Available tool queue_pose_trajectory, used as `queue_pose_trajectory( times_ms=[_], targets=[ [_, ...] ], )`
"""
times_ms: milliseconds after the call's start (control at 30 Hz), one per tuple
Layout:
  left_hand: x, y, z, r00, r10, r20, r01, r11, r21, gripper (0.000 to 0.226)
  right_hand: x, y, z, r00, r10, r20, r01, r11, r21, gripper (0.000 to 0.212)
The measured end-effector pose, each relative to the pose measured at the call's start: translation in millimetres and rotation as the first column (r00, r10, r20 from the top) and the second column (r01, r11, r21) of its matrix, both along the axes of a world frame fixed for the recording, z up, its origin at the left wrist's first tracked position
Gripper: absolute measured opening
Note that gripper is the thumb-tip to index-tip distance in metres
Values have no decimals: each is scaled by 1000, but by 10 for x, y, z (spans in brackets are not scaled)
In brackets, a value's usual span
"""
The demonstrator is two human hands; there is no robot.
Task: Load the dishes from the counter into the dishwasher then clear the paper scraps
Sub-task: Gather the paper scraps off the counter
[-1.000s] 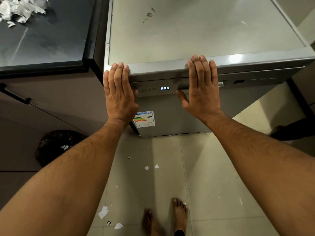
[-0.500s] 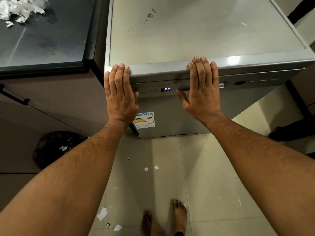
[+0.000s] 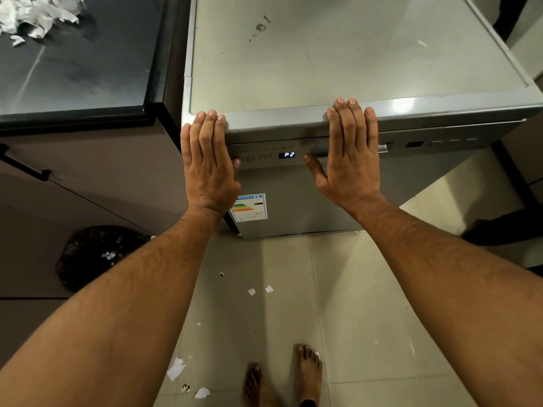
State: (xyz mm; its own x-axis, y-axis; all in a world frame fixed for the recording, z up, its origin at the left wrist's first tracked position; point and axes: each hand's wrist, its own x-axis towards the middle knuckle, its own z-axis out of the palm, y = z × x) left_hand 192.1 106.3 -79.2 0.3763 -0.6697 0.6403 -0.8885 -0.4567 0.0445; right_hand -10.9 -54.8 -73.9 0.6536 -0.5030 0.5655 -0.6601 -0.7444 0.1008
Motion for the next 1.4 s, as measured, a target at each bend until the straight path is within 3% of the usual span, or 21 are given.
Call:
queue_pose_trajectory(
  times_ms=[1400],
  targets=[
    [-8, -16, -12, 1000, 15, 11, -15, 1000, 5, 78, 47, -57, -99, 995, 22, 101, -17, 999, -48, 68]
  ],
)
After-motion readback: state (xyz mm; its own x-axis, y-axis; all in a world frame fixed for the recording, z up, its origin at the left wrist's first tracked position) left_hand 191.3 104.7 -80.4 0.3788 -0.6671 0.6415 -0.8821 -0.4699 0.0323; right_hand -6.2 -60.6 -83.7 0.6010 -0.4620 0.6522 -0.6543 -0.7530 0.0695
